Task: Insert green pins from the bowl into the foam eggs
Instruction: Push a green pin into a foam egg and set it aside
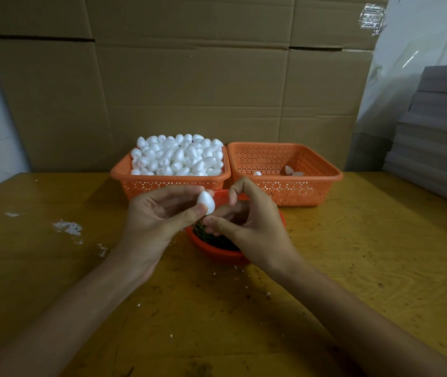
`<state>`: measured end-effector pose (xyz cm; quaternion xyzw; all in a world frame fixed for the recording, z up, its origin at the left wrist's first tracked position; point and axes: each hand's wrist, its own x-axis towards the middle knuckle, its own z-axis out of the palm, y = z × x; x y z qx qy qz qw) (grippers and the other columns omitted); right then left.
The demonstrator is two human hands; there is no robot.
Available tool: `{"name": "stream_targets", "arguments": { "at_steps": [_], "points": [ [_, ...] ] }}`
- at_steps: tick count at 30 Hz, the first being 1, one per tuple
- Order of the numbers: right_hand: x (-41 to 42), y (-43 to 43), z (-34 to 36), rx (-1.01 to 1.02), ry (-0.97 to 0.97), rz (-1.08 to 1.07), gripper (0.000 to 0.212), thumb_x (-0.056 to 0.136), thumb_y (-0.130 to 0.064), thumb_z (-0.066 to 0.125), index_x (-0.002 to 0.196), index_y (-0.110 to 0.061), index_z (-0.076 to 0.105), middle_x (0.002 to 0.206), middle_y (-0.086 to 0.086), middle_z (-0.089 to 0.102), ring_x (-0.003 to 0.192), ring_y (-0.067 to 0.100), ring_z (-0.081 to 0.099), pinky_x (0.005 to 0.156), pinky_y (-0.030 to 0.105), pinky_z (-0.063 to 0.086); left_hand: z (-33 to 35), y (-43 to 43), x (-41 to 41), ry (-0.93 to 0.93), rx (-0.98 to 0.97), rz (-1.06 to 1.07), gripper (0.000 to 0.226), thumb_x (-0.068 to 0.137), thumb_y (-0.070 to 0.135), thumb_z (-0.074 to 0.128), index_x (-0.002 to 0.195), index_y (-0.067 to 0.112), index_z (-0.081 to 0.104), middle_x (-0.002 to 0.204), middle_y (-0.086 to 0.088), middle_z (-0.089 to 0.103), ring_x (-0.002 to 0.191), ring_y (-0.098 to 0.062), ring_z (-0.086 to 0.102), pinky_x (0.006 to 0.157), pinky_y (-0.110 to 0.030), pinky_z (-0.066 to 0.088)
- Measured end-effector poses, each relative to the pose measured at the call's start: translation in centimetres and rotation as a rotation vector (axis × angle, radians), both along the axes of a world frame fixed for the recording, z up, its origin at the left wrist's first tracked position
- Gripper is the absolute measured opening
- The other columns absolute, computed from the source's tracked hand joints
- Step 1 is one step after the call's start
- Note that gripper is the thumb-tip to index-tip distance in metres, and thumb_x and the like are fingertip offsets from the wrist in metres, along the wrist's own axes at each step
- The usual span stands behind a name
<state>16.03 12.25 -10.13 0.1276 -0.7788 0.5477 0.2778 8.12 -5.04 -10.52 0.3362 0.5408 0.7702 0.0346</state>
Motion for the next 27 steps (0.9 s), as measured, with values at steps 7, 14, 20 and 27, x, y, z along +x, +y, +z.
{"name": "stream_targets", "arguments": {
  "at_steps": [7, 14, 20, 27],
  "points": [
    [0.1, 0.1, 0.1, 0.055, -0.012, -0.035, 0.041, 0.087, -0.008, 0.083, 0.095, -0.022, 0.046, 0.083, -0.002, 0.079, 0.078, 0.013, 0.077, 0.07, 0.028, 0.06, -0.2, 0.1, 0.0, 0.014, 0.001, -0.013, 0.032, 0.072, 0.02, 0.088, 0.104, 0.019, 0.082, 0.115, -0.013, 0.079, 0.114, -0.029, 0.074, 0.09, -0.031, 0.061],
    [0.0, 2.5, 1.7, 0.07, -0.052, -0.202, 0.034, 0.085, -0.009, 0.084, 0.1, -0.016, 0.054, 0.085, -0.002, 0.08, 0.081, 0.013, 0.078, 0.077, 0.046, 0.064, -0.4, 0.0, 0.4, 0.212, -0.146, -0.044, 0.074, 0.085, 0.025, 0.082, 0.152, 0.031, 0.051, 0.142, 0.002, 0.068, 0.132, -0.018, 0.064, 0.104, -0.03, 0.055],
    [-0.5, 9.8, 2.1, -0.196, -0.077, -0.504, 0.021, 0.088, -0.011, 0.08, 0.099, -0.014, 0.062, 0.087, 0.007, 0.078, 0.077, 0.021, 0.078, 0.076, 0.044, 0.066, -1.5, 0.0, 0.7, 0.663, -0.638, 0.18, 0.04, 0.094, 0.053, 0.062, 0.128, 0.035, 0.069, 0.13, 0.024, 0.066, 0.13, 0.003, 0.057, 0.112, -0.039, 0.048],
    [-1.4, 13.7, 0.1, -0.376, -0.121, -0.639, 0.01, 0.091, -0.011, 0.078, 0.098, -0.007, 0.071, 0.088, 0.011, 0.076, 0.072, 0.02, 0.073, 0.07, 0.029, 0.062, -2.0, 0.4, 0.9, 0.838, -0.714, 0.172, 0.034, 0.101, 0.05, 0.057, 0.118, 0.027, 0.076, 0.123, 0.021, 0.069, 0.125, 0.001, 0.059, 0.107, -0.039, 0.049]
  ]
}}
